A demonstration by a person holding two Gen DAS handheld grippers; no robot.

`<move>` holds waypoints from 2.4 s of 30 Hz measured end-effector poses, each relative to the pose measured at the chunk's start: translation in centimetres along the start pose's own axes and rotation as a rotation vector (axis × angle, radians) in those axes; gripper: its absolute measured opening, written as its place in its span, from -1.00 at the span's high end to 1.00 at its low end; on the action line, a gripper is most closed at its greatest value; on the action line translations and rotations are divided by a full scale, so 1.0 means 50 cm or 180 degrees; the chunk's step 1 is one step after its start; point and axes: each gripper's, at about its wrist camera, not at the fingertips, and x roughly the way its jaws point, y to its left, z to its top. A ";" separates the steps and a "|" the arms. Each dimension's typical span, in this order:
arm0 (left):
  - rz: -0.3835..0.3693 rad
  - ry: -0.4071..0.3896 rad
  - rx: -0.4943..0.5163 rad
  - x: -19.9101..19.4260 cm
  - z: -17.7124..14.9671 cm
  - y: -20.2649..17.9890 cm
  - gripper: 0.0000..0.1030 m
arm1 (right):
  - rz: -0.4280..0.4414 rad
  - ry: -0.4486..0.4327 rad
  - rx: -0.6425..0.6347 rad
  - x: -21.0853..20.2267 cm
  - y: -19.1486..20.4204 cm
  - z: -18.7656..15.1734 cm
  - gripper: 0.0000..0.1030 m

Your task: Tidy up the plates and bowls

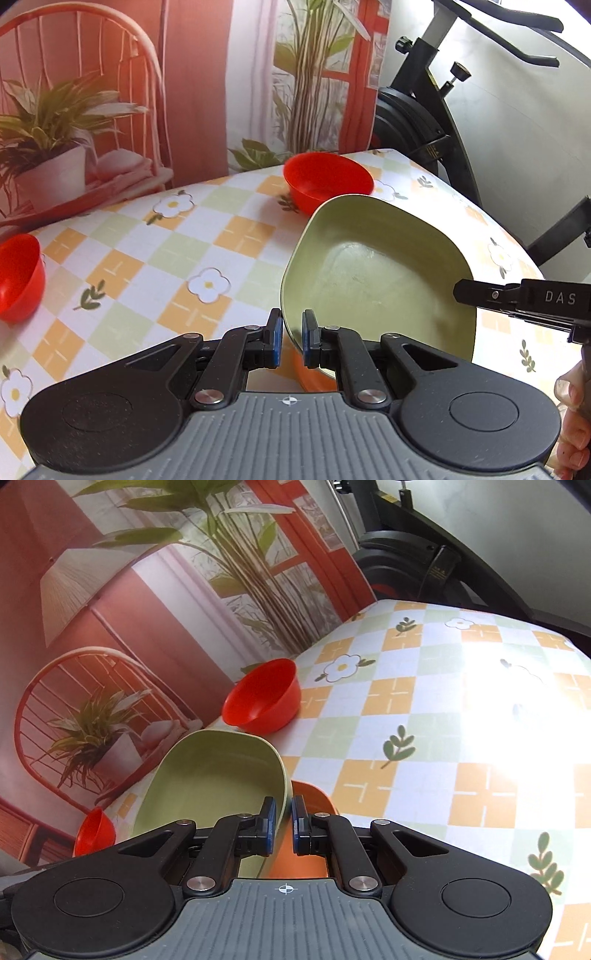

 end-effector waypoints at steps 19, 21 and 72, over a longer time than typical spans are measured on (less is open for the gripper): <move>0.0061 0.0058 -0.0077 0.030 -0.039 -0.029 0.77 | -0.0111 0.0111 -0.0039 0.002 -0.036 -0.019 0.84; 0.0082 0.0082 -0.0058 0.036 -0.043 -0.030 0.77 | -0.0120 0.0135 -0.0033 0.005 -0.039 -0.023 0.84; 0.0128 -0.0012 -0.0175 0.025 -0.064 -0.013 0.76 | -0.0168 0.0070 -0.0355 -0.003 -0.023 -0.042 0.98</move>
